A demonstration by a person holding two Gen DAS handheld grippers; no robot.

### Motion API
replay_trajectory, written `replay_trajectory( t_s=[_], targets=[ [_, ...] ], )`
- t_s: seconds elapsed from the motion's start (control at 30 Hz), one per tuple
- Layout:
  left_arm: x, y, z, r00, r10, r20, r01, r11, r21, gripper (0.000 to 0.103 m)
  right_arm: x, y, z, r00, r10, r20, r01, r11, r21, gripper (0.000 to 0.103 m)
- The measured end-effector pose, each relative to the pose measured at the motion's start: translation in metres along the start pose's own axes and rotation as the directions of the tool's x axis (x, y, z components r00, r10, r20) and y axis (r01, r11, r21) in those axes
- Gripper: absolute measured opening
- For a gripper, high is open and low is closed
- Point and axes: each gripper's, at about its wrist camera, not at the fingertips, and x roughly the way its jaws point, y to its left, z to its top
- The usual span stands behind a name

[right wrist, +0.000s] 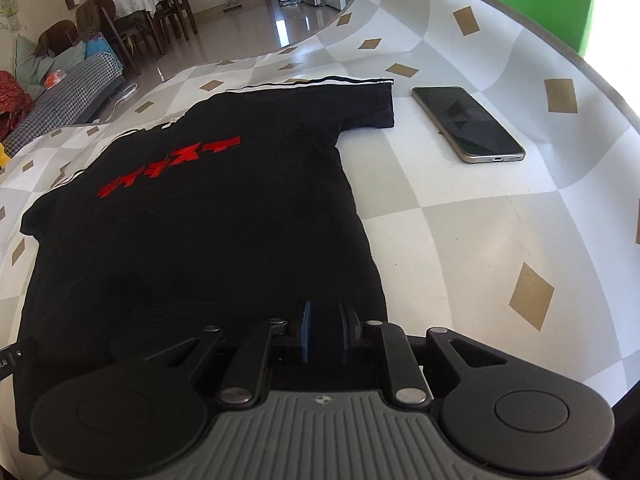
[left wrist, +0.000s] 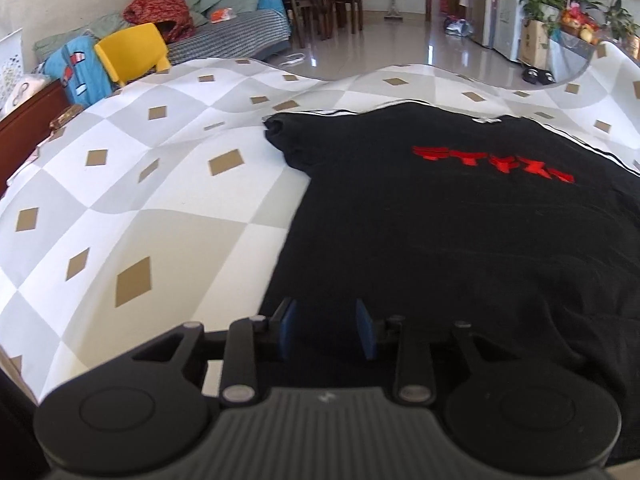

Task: Fold clothes

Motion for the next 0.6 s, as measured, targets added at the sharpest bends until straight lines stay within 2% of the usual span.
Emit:
replay_trajectory(
  t_s=[0.07, 0.1, 0.2, 0.27, 0.4, 0.6],
  targets=[
    [0.002, -0.005, -0.004, 0.997, -0.065, -0.034, 0.065, 0.998, -0.003, 0.032, 0.001, 0.001, -0.001, 1.0, 0.005, -0.009, -0.005, 1.0, -0.001, 0.02],
    [0.002, -0.007, -0.005, 0.995, -0.085, -0.043, 0.084, 0.996, -0.009, 0.036, 0.002, 0.002, -0.002, 1.0, 0.008, -0.014, -0.008, 1.0, -0.002, 0.023],
    [0.001, -0.013, -0.009, 0.995, -0.084, -0.045, 0.084, 0.996, 0.012, 0.048, 0.003, 0.003, -0.004, 0.999, 0.016, -0.028, -0.016, 1.0, -0.004, 0.034],
    [0.002, -0.016, -0.009, 0.994, -0.099, -0.052, 0.1, 0.995, 0.015, 0.05, 0.005, 0.003, -0.005, 0.999, 0.02, -0.038, -0.02, 1.0, -0.002, 0.039],
    [0.005, -0.023, -0.011, 0.993, -0.104, -0.064, 0.107, 0.993, 0.04, 0.055, 0.016, -0.001, -0.004, 0.996, 0.027, -0.08, -0.025, 0.999, 0.028, 0.04],
    [0.008, -0.029, -0.015, 0.992, -0.099, -0.076, 0.104, 0.992, 0.069, 0.059, 0.021, 0.0, -0.007, 0.993, 0.081, -0.083, -0.078, 0.996, 0.046, 0.044]
  ],
)
